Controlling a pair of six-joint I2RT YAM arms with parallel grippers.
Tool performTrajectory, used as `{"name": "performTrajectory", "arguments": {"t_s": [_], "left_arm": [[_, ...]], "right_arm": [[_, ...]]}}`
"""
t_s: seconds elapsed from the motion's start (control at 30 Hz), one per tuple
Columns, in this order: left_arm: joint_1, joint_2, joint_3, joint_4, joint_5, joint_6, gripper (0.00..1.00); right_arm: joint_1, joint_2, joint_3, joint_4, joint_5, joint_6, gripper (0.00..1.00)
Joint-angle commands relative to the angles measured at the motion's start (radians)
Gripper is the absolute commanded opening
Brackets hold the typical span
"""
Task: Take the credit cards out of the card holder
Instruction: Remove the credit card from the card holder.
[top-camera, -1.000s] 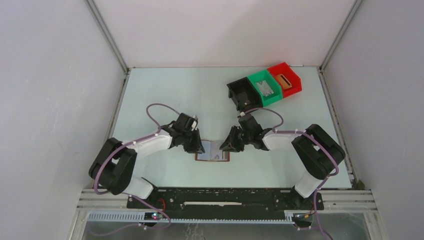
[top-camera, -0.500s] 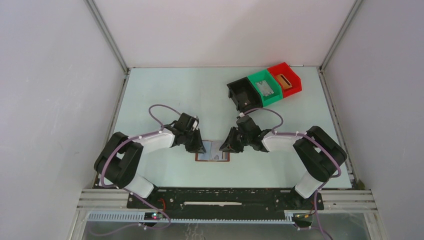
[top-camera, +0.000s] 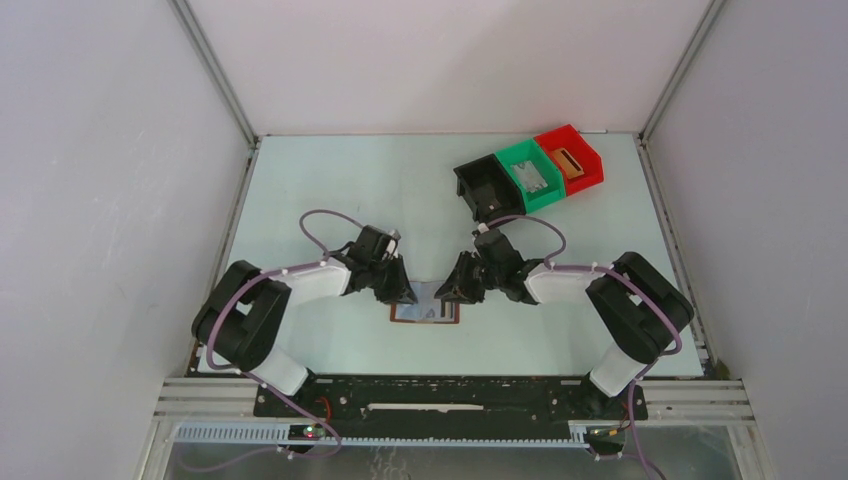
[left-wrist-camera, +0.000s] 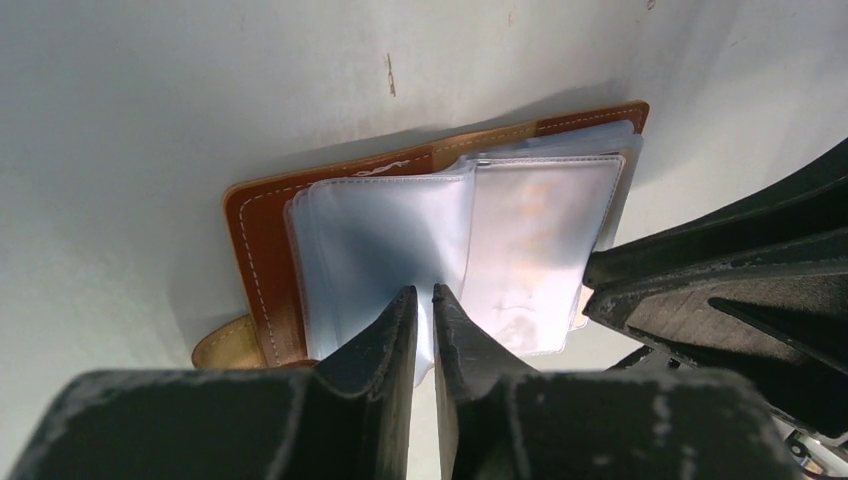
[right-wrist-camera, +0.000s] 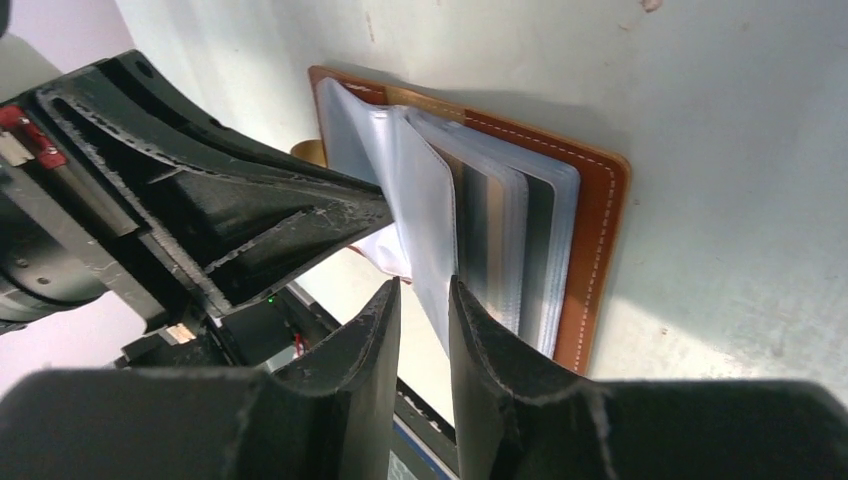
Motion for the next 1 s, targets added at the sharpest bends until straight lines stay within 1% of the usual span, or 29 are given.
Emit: {"name": "performTrajectory", "arguments": {"t_s": [0.0,0.27,0.37,0.53,0.6,0.7,0.83,0.97], "left_arm": [[-0.006,0.066,-0.071,-0.037,-0.101,0.026,0.18],[-0.006,0.026,-0.062,-0.034,-0.073,0.017,0.18],[-0.005,-0.025,-0.059,-0.043,-0.08,0.005,0.21],[0.004,-0.136,-0.014,-0.193,-0.183,0.007,0.21],[0.028,-0.202,-0.006,-0.23,-0.187,-0.001,0.21],[0.074,-0.296,0.022,-0.306,-0.229,-0.001,0.22],[0.128,-0.362,0.04,-0.363,-0.252,0.018,0.24],[0.135,-0.384,0.038,-0.373,-0.242,0.019,0.26]], "right_arm": [[0.011,-0.021,0.003,0.123,-0.097,0.043,0.32],[0.021,0.015,0.029,0.18,-0.164,0.065,0.32],[0.029,0.025,0.054,0.164,-0.165,0.055,0.32],[0.038,0.065,0.091,0.164,-0.172,0.05,0.33],[0.049,0.091,0.112,0.157,-0.172,0.044,0.33],[0.061,0.128,0.139,0.157,-0.173,0.04,0.33],[0.074,0.175,0.184,0.174,-0.184,0.057,0.33],[0.082,0.211,0.237,0.173,-0.207,0.065,0.33]]}}
